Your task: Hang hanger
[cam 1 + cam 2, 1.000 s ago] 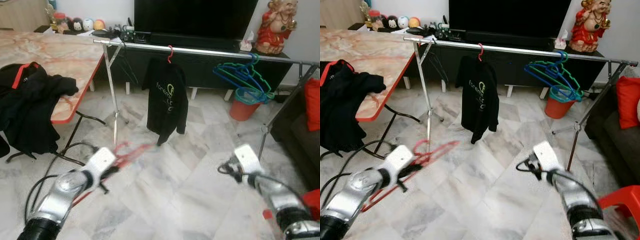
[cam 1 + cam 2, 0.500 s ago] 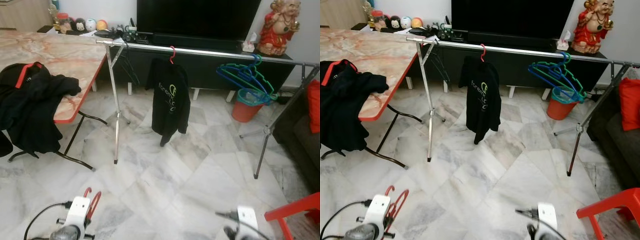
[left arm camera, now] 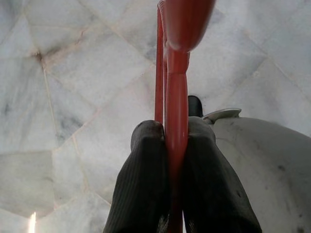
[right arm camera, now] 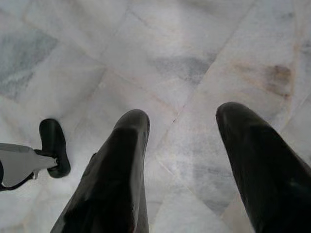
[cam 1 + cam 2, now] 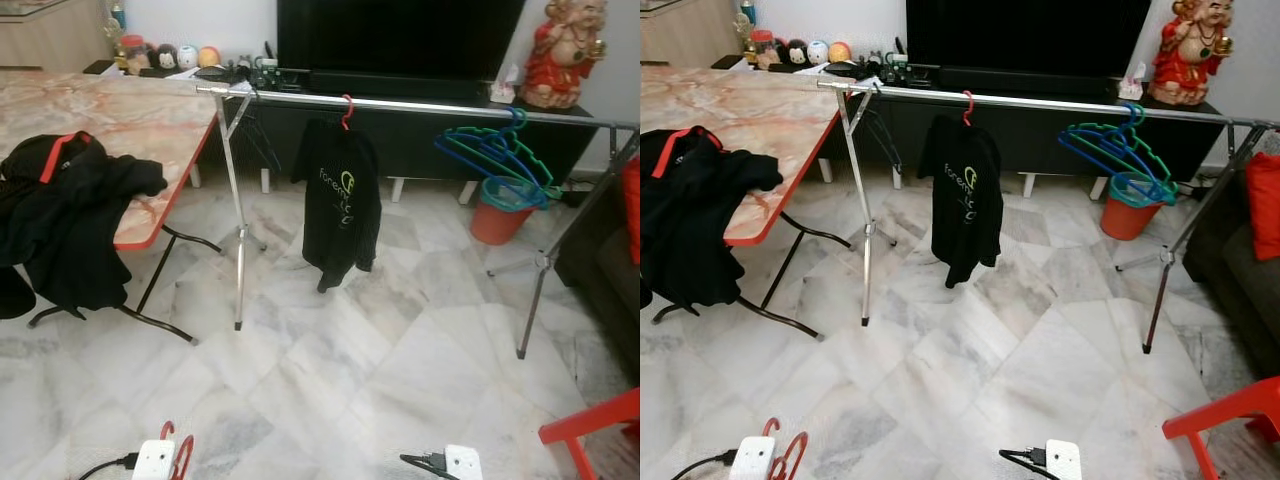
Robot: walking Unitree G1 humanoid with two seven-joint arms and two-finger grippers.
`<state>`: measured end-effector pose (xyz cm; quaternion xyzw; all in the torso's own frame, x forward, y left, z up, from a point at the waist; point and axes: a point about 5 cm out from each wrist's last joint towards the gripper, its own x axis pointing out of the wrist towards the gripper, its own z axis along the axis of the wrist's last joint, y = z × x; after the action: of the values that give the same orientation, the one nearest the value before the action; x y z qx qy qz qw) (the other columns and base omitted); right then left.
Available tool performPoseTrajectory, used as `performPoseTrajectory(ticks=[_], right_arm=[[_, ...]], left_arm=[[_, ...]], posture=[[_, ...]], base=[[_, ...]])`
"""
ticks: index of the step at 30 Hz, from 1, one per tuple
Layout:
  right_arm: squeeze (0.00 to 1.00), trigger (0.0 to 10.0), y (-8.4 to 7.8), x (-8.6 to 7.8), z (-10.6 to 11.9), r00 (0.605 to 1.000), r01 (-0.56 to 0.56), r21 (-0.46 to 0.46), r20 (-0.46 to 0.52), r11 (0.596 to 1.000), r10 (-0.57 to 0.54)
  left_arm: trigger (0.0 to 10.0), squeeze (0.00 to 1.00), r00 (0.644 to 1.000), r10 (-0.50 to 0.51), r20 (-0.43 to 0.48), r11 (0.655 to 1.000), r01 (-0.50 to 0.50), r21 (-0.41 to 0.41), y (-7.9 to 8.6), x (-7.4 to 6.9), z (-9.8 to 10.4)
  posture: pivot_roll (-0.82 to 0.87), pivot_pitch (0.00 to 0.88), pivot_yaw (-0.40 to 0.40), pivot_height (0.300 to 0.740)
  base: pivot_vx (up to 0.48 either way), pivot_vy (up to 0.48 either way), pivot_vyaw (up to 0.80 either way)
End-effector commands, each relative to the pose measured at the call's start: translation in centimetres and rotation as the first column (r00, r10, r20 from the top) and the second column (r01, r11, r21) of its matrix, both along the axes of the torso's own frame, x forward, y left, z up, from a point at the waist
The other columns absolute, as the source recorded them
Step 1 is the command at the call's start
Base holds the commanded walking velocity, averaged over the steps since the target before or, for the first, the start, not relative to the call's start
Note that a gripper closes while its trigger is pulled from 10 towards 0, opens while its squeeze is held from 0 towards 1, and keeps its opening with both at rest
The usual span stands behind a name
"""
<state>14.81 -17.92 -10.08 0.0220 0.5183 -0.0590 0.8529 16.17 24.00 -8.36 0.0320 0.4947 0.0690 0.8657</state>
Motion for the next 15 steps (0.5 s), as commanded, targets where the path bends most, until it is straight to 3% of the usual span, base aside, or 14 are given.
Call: performPoseTrajectory(ticks=[1, 3, 15], right_arm=[[0.0, 10.0, -0.09, -0.2, -0.06, 1.0, 0.004, -0.014, -0.002, 1.0, -0.004], [0.0, 10.0, -0.67, -0.09, 0.06, 1.0, -0.004, -0.02, 0.009, 1.0, 0.005], [0.0, 10.0, -0.6, -0.14, 0.03, 1.0, -0.015, -0.019, 0.006, 1.0, 0.015]], left_arm=[[10.0, 0.0, 1.0, 0.0, -0.002, 1.0, 0.0, 0.01, 0.03, 0.11, 0.03], [10.0, 0.0, 1.0, -0.017, -0.003, 1.0, 0.017, 0.017, -0.06, 0.41, 0.12], [10.0, 0.0, 0.996, -0.087, -0.02, 0.996, 0.087, 0.032, -0.09, 0.63, 0.19]], posture=[[0.02, 0.0, -0.081, 0.74], [0.01, 0.0, -0.074, 0.74], [0.01, 0.0, -0.063, 0.74]], base=[[0.322, 0.0, 0.0], [0.364, 0.0, 0.0], [0.387, 0.0, 0.0]])
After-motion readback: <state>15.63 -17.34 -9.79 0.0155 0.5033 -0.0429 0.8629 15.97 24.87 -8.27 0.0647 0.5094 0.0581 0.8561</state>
